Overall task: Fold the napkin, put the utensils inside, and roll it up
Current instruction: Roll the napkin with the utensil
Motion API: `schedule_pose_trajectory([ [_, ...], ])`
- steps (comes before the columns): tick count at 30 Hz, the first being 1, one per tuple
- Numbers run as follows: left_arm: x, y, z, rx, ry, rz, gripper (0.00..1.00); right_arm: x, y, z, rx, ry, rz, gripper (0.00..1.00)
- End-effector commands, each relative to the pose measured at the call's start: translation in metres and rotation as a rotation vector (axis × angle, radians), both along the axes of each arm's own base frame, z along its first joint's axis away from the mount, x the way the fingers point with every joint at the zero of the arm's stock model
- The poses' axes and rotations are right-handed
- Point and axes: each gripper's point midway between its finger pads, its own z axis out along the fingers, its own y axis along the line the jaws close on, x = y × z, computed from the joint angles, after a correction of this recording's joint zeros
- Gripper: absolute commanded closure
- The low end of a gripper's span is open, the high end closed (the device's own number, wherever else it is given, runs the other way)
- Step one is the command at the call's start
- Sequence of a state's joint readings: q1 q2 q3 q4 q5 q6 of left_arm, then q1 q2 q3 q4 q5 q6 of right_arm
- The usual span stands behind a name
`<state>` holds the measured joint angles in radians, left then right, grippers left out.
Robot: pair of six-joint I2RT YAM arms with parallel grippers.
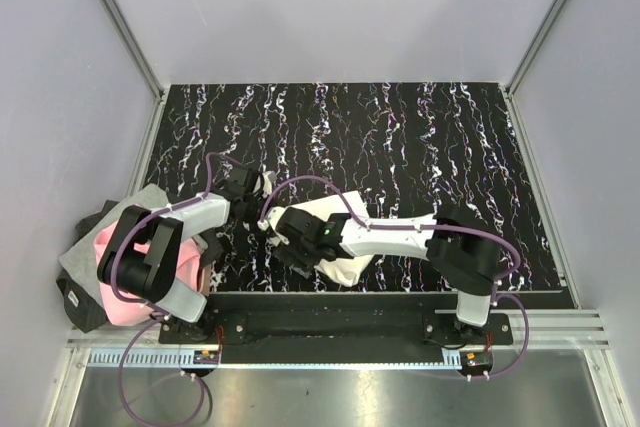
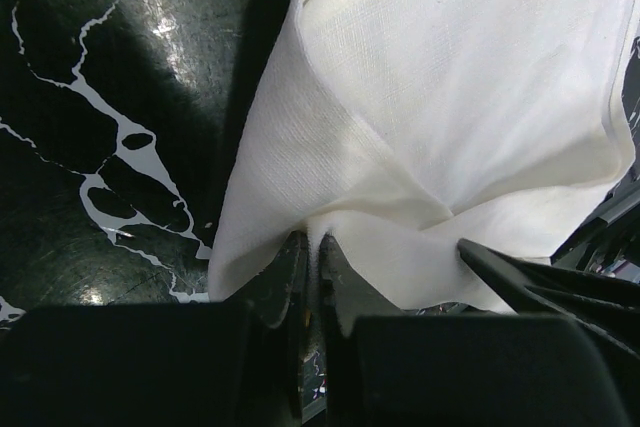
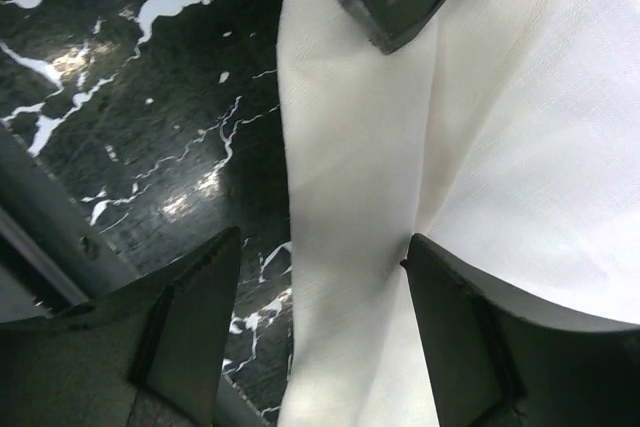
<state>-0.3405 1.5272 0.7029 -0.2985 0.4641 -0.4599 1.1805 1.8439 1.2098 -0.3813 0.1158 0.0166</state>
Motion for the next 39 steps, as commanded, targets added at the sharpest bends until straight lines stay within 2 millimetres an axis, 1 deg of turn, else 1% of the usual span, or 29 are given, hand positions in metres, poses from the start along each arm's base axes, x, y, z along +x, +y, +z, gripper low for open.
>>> schedule_pose_trajectory([
  [1,0.011,0.000,0.001,0.010,-0.031,-0.007,0.98,0.019,0.018,0.014,0.044,-0.106,0.015,0.26],
  [6,0.012,-0.001,0.004,0.003,-0.043,-0.011,0.97,0.017,0.010,-0.016,-0.017,-0.057,-0.004,0.28],
  [8,0.014,-0.001,0.007,0.000,-0.059,-0.008,0.97,0.014,0.004,-0.027,-0.025,0.010,-0.031,0.29],
  [11,0.018,-0.001,0.012,0.000,-0.089,-0.003,0.94,0.011,-0.007,-0.034,-0.008,0.105,-0.062,0.34],
  [12,0.019,-0.001,0.014,-0.002,-0.099,0.001,0.92,0.011,-0.009,-0.035,0.000,0.132,-0.069,0.39],
  [13,0.020,0.000,0.016,-0.001,-0.107,0.004,0.82,-0.001,-0.011,-0.038,0.019,0.210,-0.044,0.43],
  [15,0.024,0.000,0.023,-0.002,-0.138,0.013,0.72,-0.006,-0.013,-0.039,0.039,0.262,-0.028,0.50],
  [16,0.026,0.001,0.025,-0.001,-0.147,0.018,0.65,-0.015,-0.014,-0.041,0.047,0.300,0.006,0.55],
  [17,0.030,0.002,0.032,0.001,-0.178,0.027,0.52,-0.018,-0.013,-0.041,0.059,0.315,0.016,0.57],
  [18,0.031,0.003,0.036,0.004,-0.195,0.032,0.45,-0.021,-0.013,-0.042,0.064,0.332,0.023,0.59],
  [19,0.033,0.004,0.039,0.008,-0.207,0.044,0.41,-0.028,-0.012,-0.042,0.080,0.376,0.038,0.62],
  [20,0.036,0.007,0.047,0.014,-0.242,0.060,0.33,-0.027,-0.013,-0.043,0.093,0.397,0.033,0.63],
  [21,0.037,0.008,0.050,0.017,-0.258,0.069,0.30,-0.029,-0.014,-0.043,0.104,0.419,0.037,0.64],
  [22,0.037,0.010,0.053,0.018,-0.267,0.079,0.29,-0.035,-0.015,-0.043,0.119,0.466,0.049,0.64],
  [23,0.036,0.013,0.058,0.021,-0.291,0.091,0.27,-0.035,-0.014,-0.042,0.133,0.480,0.052,0.64],
  [24,0.035,0.014,0.060,0.023,-0.302,0.100,0.25,-0.032,-0.016,-0.041,0.147,0.498,0.049,0.64],
  [25,0.032,0.017,0.057,0.029,-0.299,0.111,0.24,-0.032,-0.018,-0.042,0.150,0.507,0.050,0.64],
  [26,0.031,0.020,0.060,0.034,-0.321,0.123,0.23,-0.030,-0.019,-0.041,0.158,0.513,0.048,0.64],
  [28,0.023,0.025,0.054,0.042,-0.313,0.138,0.20,-0.027,-0.022,-0.041,0.173,0.538,0.047,0.64],
  [32,0.015,0.032,0.045,0.039,-0.297,0.193,0.20,-0.020,-0.026,-0.042,0.189,0.563,0.042,0.65],
  [34,0.016,0.030,0.049,-0.010,-0.335,0.227,0.18,-0.017,-0.028,-0.044,0.192,0.574,0.035,0.65],
  [36,0.014,0.023,0.053,-0.077,-0.358,0.228,0.15,-0.016,-0.030,-0.044,0.196,0.580,0.036,0.65],
  [37,0.013,0.020,0.054,-0.115,-0.372,0.240,0.15,-0.016,-0.030,-0.045,0.195,0.584,0.035,0.65],
  [39,0.006,0.015,0.050,-0.148,-0.342,0.228,0.15,-0.015,-0.031,-0.045,0.200,0.593,0.037,0.65],
])
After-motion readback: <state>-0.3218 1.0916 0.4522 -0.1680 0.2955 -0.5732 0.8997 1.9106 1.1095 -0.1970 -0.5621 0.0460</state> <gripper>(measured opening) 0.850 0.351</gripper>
